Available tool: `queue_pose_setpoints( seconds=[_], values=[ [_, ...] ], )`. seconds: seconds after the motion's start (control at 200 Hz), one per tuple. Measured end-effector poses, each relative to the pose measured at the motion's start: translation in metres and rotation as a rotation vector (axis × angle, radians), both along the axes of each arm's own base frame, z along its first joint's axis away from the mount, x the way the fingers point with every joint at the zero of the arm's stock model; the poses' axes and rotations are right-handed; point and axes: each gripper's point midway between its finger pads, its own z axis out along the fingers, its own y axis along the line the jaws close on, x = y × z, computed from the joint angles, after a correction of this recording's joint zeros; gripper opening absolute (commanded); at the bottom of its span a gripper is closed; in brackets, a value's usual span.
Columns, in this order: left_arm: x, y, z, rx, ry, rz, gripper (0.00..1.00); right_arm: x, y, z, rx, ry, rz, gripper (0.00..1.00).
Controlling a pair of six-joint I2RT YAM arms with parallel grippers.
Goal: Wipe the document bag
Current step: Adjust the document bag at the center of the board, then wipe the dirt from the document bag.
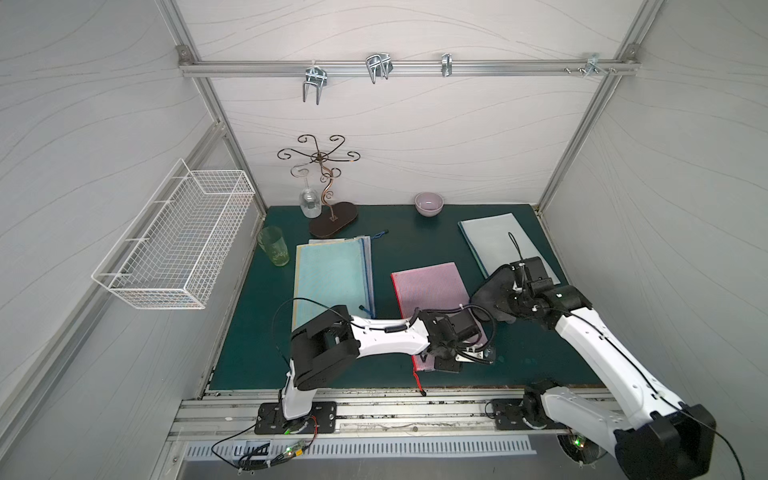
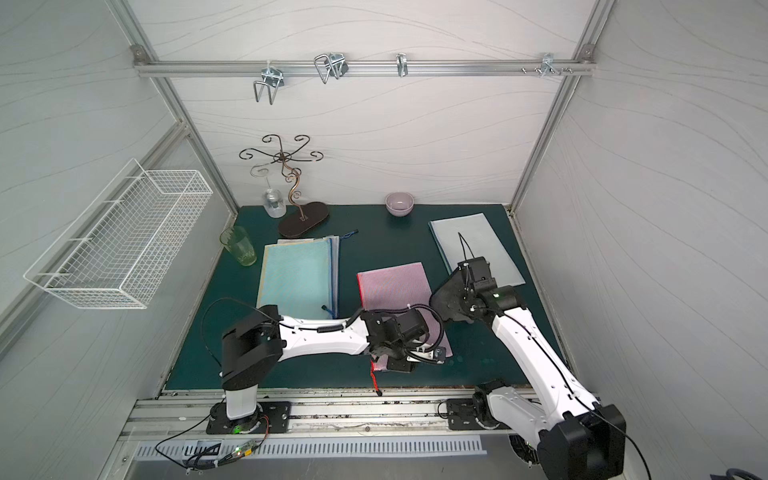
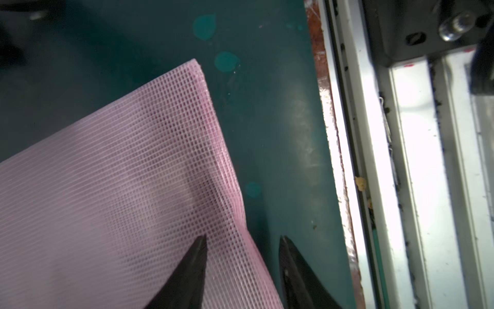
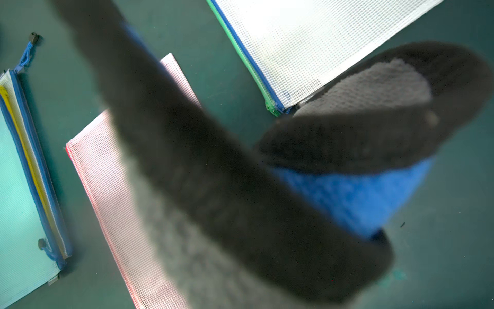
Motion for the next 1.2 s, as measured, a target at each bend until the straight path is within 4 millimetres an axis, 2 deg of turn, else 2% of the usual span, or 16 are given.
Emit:
queue_pose_setpoints(
  seconds=[0.115, 0.17, 0.25, 0.345, 0.445, 0.59, 0.685, 0.815, 0.981, 1.096, 1.201],
  values=[
    [0.007, 0.005, 0.029, -0.070, 0.045, 0.148, 0.49, 0.003, 0.008, -0.002, 0.012, 0.017, 0.034, 0.00],
    [0.012, 0.009, 0.043, -0.111, 0.082, 0.246, 0.45, 0.006, 0.014, -0.002, 0.015, 0.029, 0.061, 0.00],
    [0.022, 0.020, 0.061, -0.169, 0.152, 0.423, 0.31, 0.010, 0.027, -0.003, 0.021, 0.050, 0.111, 0.00],
    [0.037, 0.034, 0.067, -0.204, 0.252, 0.643, 0.12, 0.019, 0.047, -0.006, 0.043, 0.072, 0.176, 0.00],
    [0.048, 0.048, 0.054, -0.195, 0.365, 0.856, 0.00, 0.026, 0.066, -0.010, 0.067, 0.097, 0.238, 0.00],
    [0.045, 0.070, 0.018, -0.117, 0.525, 1.094, 0.00, 0.040, 0.101, -0.007, 0.098, 0.112, 0.338, 0.00],
    [0.046, 0.084, -0.004, -0.064, 0.591, 1.217, 0.00, 0.038, 0.129, -0.010, 0.140, 0.137, 0.422, 0.00],
    [0.049, 0.097, -0.022, -0.015, 0.680, 1.351, 0.00, 0.027, 0.159, -0.037, 0.172, 0.240, 0.510, 0.00],
    [0.051, 0.111, -0.037, 0.022, 0.739, 1.462, 0.00, 0.021, 0.186, -0.077, 0.235, 0.367, 0.560, 0.00],
    [0.050, 0.110, -0.038, 0.024, 0.765, 1.486, 0.00, 0.041, 0.198, -0.101, 0.230, 0.412, 0.559, 0.00],
    [0.049, 0.107, -0.039, 0.025, 0.794, 1.492, 0.00, 0.074, 0.188, -0.109, 0.188, 0.375, 0.501, 0.00]
  ],
)
